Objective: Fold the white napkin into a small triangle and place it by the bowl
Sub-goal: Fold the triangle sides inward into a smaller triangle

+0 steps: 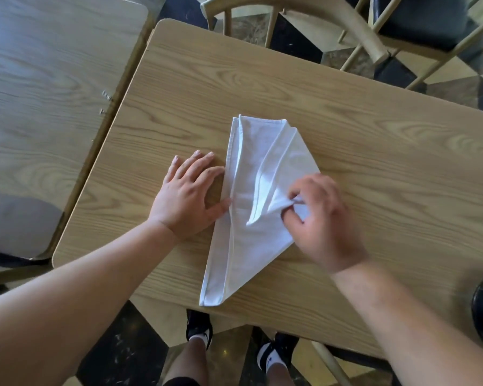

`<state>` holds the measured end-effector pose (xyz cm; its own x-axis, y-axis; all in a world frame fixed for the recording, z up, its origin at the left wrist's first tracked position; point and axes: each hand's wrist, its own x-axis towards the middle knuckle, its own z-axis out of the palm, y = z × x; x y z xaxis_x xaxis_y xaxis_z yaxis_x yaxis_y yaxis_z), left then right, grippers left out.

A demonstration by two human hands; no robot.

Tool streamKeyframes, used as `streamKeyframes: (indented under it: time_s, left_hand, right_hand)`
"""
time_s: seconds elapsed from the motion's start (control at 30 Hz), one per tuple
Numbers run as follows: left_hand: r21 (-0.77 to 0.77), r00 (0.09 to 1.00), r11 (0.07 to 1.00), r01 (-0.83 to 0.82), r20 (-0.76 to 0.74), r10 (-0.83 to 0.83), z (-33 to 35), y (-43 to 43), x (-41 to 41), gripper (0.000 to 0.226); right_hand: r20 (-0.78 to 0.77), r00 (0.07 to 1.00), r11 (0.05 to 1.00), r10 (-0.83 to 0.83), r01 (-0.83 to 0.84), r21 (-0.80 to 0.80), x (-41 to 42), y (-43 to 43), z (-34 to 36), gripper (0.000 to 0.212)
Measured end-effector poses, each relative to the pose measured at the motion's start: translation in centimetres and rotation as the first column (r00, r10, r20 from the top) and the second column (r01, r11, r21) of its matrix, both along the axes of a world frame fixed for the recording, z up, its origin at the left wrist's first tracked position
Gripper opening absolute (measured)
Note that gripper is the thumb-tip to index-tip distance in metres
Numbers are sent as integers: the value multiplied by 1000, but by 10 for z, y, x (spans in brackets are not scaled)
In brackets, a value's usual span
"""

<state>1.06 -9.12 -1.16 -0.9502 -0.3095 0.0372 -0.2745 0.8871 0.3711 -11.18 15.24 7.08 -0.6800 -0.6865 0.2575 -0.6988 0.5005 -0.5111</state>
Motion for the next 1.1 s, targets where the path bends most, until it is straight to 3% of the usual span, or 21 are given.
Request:
streamKeyframes:
  time_s: [0.27,0.63,0.73,0.83,1.0,1.1]
  left_hand:
    - [-20,999,1000,23,29,-22,-2,4,18,74]
    - [7,1000,1000,27,8,-27,-2,4,20,59]
    - [107,997,993,-38,-67,45,1,6,18,50]
    - [217,996,975,-49,-64,64,6,3,21,64]
    - [-40,974,988,151,175,-142,5,6,21,86]
    - [-72,960,981,181,229,-160,4,5,17,84]
  right_hand:
    - [1,977,977,212,-212,15,74,-5,-4,10]
    - [-4,930,900,367,-354,254,136,6,-51,7]
    - [21,928,880,371,-359,312,138,11,-55,16]
    - [62,929,888,365,-367,278,134,7,-51,23]
    - [38,946,935,322,-323,148,120,-8,-52,21]
    - [75,965,930,252,-263,256,111,-14,-63,58]
